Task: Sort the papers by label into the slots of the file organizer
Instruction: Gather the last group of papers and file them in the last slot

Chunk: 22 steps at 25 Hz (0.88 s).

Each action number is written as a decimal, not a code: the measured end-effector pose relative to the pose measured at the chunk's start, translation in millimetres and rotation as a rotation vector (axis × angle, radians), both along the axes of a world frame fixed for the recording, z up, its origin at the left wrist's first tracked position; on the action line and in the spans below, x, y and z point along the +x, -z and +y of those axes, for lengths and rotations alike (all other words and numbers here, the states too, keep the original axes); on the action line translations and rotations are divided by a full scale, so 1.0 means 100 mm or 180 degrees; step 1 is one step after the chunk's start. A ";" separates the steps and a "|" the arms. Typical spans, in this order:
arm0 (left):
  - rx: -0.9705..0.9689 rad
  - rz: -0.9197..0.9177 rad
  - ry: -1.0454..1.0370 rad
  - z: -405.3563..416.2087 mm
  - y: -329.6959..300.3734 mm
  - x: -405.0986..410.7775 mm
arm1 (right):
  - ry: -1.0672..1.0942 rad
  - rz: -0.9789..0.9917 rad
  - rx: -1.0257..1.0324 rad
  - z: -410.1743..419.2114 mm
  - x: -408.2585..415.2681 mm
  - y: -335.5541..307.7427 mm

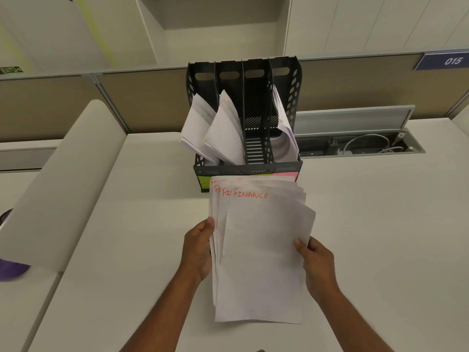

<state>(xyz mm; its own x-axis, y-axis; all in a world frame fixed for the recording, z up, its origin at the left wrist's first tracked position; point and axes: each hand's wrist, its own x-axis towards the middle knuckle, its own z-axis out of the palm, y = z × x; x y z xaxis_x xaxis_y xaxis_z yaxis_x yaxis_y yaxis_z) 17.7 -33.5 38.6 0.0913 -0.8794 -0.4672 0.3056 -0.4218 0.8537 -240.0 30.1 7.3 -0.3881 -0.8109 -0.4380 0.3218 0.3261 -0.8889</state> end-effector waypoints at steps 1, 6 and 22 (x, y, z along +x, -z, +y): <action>0.0004 0.0026 -0.0025 -0.01 0.01 0.02 | 0.0017 -0.0025 -0.0006 0.00 -0.01 0.01; -0.0204 0.0013 -0.0064 -0.04 -0.04 0.03 | 0.0136 -0.0130 -0.0057 0.02 -0.03 0.05; -0.0978 -0.1106 0.0420 0.08 -0.12 -0.10 | 0.0200 -0.0543 0.0055 -0.02 -0.06 0.09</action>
